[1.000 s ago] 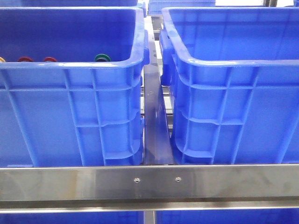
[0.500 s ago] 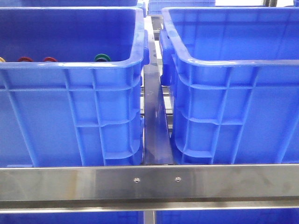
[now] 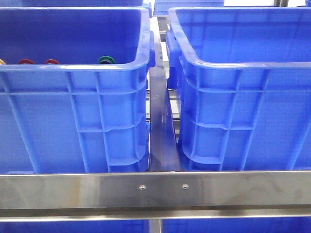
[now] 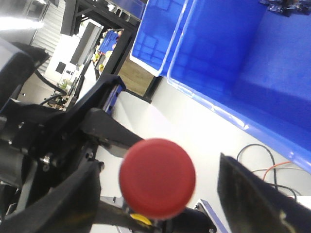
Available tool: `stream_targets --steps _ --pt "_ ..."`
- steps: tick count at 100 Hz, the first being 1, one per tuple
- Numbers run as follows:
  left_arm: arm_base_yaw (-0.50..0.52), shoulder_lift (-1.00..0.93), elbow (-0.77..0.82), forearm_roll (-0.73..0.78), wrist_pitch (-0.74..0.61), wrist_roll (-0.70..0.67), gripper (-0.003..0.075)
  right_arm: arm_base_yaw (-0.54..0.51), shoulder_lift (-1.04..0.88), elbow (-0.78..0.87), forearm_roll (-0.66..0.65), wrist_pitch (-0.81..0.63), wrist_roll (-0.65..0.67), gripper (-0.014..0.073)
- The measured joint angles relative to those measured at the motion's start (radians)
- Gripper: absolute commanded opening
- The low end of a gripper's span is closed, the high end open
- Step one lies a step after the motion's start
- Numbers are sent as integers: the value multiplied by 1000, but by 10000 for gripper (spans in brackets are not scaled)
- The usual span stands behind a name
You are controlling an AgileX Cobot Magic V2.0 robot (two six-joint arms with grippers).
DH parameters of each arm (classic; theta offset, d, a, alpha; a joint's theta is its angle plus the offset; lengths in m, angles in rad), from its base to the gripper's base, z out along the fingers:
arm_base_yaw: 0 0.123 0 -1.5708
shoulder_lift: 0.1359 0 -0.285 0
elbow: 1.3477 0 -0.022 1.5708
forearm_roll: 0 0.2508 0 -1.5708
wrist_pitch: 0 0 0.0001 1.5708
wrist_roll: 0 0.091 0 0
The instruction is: Pick red and yellow buttons and place in box
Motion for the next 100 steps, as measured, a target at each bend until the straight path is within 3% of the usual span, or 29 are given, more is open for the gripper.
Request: stream_targets --steps 62,100 --pt "0 0 0 -2 2 0 -19 59 47 -26 24 2 -11 519" --pt "0 0 0 -4 8 0 -19 66 65 -26 52 -3 -24 132"
